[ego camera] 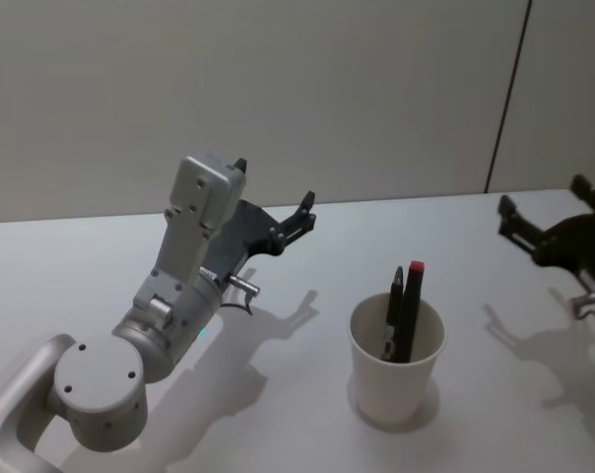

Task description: Place the pen into the pen holder.

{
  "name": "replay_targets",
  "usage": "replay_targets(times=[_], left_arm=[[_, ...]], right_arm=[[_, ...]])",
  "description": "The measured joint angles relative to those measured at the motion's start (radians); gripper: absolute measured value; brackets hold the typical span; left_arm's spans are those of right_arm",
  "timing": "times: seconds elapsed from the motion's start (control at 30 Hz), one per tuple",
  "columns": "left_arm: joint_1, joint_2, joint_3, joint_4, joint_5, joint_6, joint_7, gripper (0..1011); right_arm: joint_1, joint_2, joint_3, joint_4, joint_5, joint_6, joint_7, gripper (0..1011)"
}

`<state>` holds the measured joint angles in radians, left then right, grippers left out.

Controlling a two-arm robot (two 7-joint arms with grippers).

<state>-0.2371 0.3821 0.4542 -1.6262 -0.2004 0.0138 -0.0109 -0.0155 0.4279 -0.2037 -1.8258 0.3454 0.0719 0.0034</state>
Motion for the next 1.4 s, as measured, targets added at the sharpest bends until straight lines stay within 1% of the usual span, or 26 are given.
replay_targets(times=[0.03, 0.13, 0.17, 0.23, 0.4, 1.4], left_arm=[[0.000, 0.000, 0.000, 0.000, 0.000, 0.000, 0.000, 1004], [0.000, 0.000, 0.000, 0.000, 0.000, 0.000, 0.000, 1004], [0.000, 0.000, 0.000, 0.000, 0.000, 0.000, 0.000, 1004], [0.000, 0.000, 0.000, 0.000, 0.000, 0.000, 0.000, 1004], [0.000, 0.000, 0.000, 0.000, 0.000, 0.000, 0.000, 1004], [0.000, 0.000, 0.000, 0.000, 0.000, 0.000, 0.000, 1004]], right_arm=[[0.000, -0.014, -0.003, 0.009, -0.009, -0.006, 0.010, 1001], [0.001, -0.036, -0.009, 0.024, -0.023, -0.016, 0.025, 1001], [0.001, -0.050, -0.013, 0.033, -0.032, -0.022, 0.034, 1001], [0.001, -0.066, -0.017, 0.044, -0.043, -0.029, 0.046, 1001], [0.001, -0.085, -0.022, 0.057, -0.055, -0.036, 0.060, 1001], [0.001, -0.090, -0.022, 0.060, -0.058, -0.038, 0.063, 1001]])
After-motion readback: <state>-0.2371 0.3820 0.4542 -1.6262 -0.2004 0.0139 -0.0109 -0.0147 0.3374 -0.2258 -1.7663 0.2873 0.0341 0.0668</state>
